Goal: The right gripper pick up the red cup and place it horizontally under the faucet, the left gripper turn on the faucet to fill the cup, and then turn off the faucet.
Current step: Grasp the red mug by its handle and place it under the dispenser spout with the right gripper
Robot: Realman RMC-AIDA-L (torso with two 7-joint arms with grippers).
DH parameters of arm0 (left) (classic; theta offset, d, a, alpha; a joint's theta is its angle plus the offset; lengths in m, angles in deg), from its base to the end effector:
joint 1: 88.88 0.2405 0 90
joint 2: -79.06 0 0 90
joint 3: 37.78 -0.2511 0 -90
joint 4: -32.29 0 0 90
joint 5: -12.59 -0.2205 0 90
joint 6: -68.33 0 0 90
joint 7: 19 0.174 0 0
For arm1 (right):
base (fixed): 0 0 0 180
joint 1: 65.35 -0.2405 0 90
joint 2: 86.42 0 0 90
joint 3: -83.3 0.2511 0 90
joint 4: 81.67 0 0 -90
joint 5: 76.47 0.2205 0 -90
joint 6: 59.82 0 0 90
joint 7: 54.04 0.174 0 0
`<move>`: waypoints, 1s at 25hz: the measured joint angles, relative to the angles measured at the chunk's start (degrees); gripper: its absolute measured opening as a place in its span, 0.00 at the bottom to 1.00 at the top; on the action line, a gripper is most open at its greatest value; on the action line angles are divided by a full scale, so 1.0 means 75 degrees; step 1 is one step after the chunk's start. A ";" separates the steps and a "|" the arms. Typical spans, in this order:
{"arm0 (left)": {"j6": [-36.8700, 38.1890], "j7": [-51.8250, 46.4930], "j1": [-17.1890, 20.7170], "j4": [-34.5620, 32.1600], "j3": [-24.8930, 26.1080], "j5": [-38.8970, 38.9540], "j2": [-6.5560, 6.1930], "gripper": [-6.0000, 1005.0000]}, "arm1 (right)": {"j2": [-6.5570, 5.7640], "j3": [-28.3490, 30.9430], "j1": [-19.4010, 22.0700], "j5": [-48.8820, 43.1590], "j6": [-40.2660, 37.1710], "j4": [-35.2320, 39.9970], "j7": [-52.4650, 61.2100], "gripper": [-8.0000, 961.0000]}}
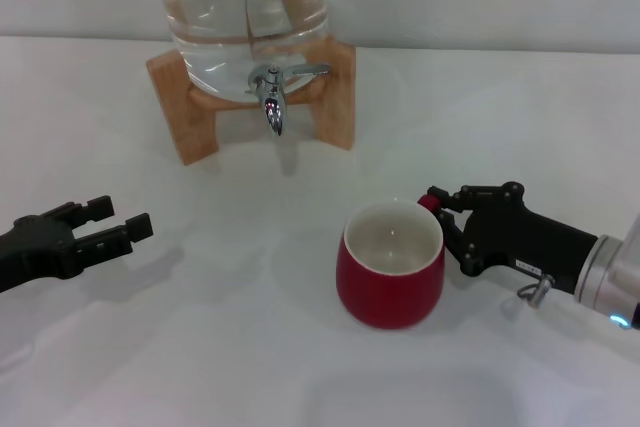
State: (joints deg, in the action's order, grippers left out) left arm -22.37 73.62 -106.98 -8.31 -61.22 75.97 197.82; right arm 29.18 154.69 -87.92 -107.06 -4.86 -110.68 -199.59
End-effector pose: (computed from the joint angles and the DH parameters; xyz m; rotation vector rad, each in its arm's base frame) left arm -0.3416 0.2965 0.0280 -2.3045 -1.0807 -0.7708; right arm 0.2454 0.3465 -0.1009 -2.4177 0.2578 0.6849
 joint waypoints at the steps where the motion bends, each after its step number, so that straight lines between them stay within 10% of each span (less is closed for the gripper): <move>1: -0.0001 -0.0015 -0.0001 -0.0001 -0.0008 -0.0002 0.0000 0.88 | 0.0003 -0.0021 -0.0013 0.0054 -0.0051 -0.0001 -0.0028 0.13; 25: 0.0075 -0.0255 0.0255 -0.0277 -0.0014 -0.0262 -0.0010 0.88 | 0.0061 -0.1204 -0.0819 0.1930 -0.2652 -0.0828 -0.0148 0.13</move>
State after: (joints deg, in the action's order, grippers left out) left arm -21.81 71.70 -105.06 -10.39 -61.32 74.01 197.75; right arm 29.64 145.66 -94.06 -92.58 -24.75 -116.89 -200.70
